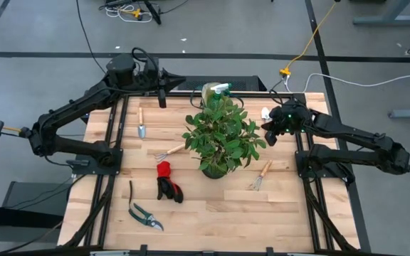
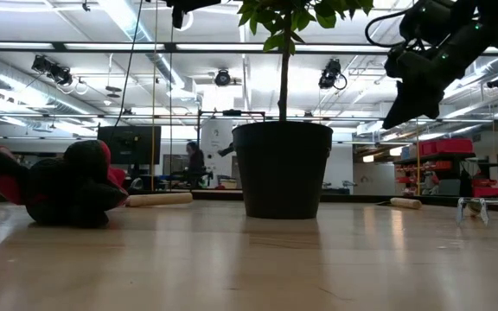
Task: Pick & Place Garden tools in Gardening bag
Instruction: Put the brown trowel into the gardening bag
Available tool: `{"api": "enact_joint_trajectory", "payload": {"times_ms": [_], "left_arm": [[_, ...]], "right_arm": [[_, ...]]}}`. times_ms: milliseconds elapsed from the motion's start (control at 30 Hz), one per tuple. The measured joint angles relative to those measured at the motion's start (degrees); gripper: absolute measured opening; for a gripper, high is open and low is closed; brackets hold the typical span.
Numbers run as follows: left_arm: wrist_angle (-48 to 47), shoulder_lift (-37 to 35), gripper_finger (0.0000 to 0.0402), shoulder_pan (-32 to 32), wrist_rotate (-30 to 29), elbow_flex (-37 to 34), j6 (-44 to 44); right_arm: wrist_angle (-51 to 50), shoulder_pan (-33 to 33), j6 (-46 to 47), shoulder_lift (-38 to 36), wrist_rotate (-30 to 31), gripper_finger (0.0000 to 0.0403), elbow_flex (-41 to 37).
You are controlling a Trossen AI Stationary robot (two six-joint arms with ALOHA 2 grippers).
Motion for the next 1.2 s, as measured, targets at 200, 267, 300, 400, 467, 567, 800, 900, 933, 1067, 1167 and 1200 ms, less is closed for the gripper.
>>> {"api": "enact_joint_trajectory", "payload": {"times_ms": [200,267,300,400,467,567,800,900,933,1067,1167,1200], "left_arm": [[0.2,0.0,0.0007,0.0,0.0,0.0,0.0],[0.2,0.0,0.0009,-0.4,0.0,0.0,0.0],[0.2,0.0,0.0009,-0.6,-0.2,0.0,0.0],[0.4,-0.9,0.0005,-1.1,-0.5,0.0,0.2],[0.4,-1.6,0.0005,-1.6,-0.5,0.0,0.2],[0.2,-3.1,0.0009,-1.7,-1.1,0.0,0.1],[0.1,-6.5,0.0005,-1.7,-2.8,0.0,0.2],[-0.4,-7.2,0.001,-1.6,-3.1,0.0,0.2],[-0.3,-7.2,0.001,-1.6,-3.1,0.0,0.2],[-0.5,-7.1,0.0006,-1.6,-3.0,0.0,0.2],[-0.6,-7.1,0.0004,-1.6,-3.0,0.0,0.2],[-0.6,-7.1,0.0005,-1.6,-3.1,0.0,0.2]], "right_arm": [[0.2,0.0,0.2,0.0,0.0,0.0013,0.0],[0.2,0.0,0.5,0.0,0.0,0.002,0.0],[0.2,0.0,0.7,0.0,0.0,0.0024,0.0],[0.2,0.0,0.7,0.0,0.5,0.0041,0.0],[0.2,0.0,1.2,0.0,1.6,0.0055,0.0],[0.1,0.0,2.7,0.0,3.8,0.0079,0.3],[0.2,0.0,2.8,0.0,7.7,0.014,3.2],[0.1,0.0,3.1,0.4,8.5,0.0165,4.8],[-0.1,0.0,3.1,0.6,9.0,0.0173,5.4],[-2.0,0.0,4.6,2.6,11.0,0.02,8.0],[-3.3,0.0,5.8,4.7,11.0,0.0212,9.8],[-3.6,0.0,6.2,5.4,11.0,0.0214,10.2]]}}
